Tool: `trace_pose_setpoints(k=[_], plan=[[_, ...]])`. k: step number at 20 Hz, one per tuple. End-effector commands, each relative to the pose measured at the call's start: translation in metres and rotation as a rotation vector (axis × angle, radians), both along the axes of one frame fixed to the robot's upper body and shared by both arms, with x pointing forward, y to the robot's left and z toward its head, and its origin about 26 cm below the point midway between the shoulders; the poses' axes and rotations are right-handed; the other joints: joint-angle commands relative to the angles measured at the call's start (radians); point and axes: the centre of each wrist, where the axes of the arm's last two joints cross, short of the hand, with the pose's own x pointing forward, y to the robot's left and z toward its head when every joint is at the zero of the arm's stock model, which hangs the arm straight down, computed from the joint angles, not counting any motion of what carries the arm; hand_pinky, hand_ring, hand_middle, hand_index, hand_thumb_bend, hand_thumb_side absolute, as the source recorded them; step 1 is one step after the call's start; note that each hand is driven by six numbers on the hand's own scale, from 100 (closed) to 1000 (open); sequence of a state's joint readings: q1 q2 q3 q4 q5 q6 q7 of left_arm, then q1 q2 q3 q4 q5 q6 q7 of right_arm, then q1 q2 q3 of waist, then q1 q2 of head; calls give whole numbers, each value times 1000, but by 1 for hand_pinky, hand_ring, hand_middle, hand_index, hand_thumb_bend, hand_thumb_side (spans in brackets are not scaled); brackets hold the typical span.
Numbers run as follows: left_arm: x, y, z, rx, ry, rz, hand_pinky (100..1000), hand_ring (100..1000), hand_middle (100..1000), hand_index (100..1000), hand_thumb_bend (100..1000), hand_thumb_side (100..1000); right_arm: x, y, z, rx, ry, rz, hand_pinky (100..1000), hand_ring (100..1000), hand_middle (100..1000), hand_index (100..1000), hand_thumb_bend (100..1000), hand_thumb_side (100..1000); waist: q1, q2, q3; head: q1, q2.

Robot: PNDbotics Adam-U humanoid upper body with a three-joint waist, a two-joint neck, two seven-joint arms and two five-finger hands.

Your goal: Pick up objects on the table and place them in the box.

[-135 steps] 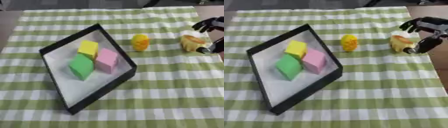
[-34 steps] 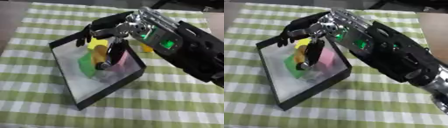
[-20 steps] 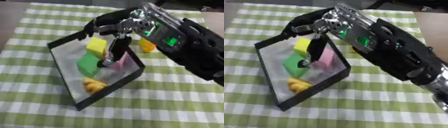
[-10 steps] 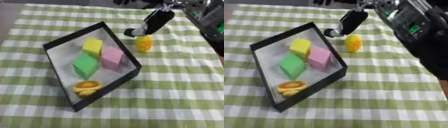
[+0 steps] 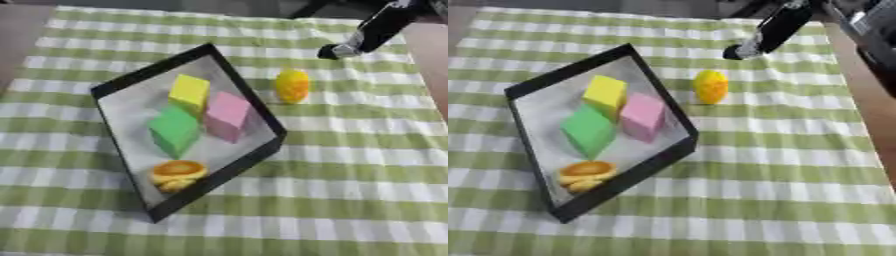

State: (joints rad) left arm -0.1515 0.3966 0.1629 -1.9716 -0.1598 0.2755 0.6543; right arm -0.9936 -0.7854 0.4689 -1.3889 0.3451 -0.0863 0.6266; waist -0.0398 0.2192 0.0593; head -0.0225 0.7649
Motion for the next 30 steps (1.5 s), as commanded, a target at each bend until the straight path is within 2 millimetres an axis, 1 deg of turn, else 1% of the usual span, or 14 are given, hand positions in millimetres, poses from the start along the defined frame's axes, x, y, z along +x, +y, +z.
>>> trace_pose_setpoints(k=[1, 11, 16, 21, 30], plan=[[0, 3, 9, 19, -24, 2, 767, 601, 726, 846, 372, 511, 3, -14, 5, -45, -16, -23, 890, 883, 853, 928, 454, 294, 7, -11, 4, -2, 5], [0, 1, 8, 6, -23, -4, 767, 598, 726, 845, 372, 514, 22, -19, -35, -99, 63, -27, 883, 878, 849, 933, 456, 305, 12, -4, 11, -15, 5], [1, 1, 7, 1, -25, -8, 768, 598, 727, 846, 372, 517, 26, -16, -46, -89, 70, -23, 877, 867, 840, 931, 455, 302, 15, 0, 13, -34, 5], [1, 0, 7, -4, -25, -12, 768, 596, 726, 845, 371, 519, 29, -12, -55, -75, 66, -31, 873, 862, 834, 929, 451, 285, 16, 3, 15, -36, 5], [1, -1, 6, -17, -27, -17, 769, 594, 726, 845, 370, 524, 38, -5, -74, -59, 65, -60, 863, 848, 822, 926, 451, 283, 18, 14, 23, -31, 5]])
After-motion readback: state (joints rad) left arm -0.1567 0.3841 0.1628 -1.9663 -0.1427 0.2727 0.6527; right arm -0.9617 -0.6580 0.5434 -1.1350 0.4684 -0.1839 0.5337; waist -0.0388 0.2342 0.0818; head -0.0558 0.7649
